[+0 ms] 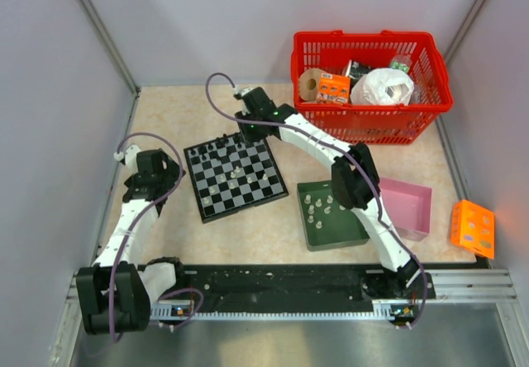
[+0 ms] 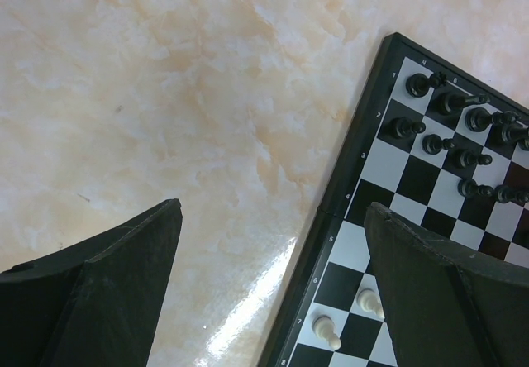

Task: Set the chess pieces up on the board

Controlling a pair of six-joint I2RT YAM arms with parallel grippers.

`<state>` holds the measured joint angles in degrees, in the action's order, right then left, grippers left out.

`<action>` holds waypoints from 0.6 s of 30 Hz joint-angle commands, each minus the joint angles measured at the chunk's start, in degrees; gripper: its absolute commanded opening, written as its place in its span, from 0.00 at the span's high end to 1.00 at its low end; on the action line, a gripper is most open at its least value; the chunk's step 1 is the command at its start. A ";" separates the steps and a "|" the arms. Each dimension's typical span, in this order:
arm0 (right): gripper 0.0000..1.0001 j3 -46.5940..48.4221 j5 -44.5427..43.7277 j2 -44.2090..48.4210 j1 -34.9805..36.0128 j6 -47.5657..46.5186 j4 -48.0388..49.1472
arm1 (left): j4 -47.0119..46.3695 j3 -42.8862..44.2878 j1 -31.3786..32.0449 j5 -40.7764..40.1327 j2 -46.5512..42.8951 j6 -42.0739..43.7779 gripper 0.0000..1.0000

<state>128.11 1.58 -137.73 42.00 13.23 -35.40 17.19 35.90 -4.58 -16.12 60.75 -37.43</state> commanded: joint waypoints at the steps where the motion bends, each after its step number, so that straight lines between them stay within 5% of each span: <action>1: 0.66 -0.15 1.40 1.15 1.95 0.04 0.94 | -0.93 1.02 -0.25 -0.40 -2.21 -0.01 0.03; 18: 0.67 1.35 1.32 -2.89 2.04 0.48 0.07 | -0.84 1.01 -0.25 -0.84 -2.22 0.16 0.03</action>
<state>127.87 3.09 -139.63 44.18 13.34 -35.92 17.21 35.90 -4.58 -16.16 59.37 -37.41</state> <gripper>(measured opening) 0.335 0.970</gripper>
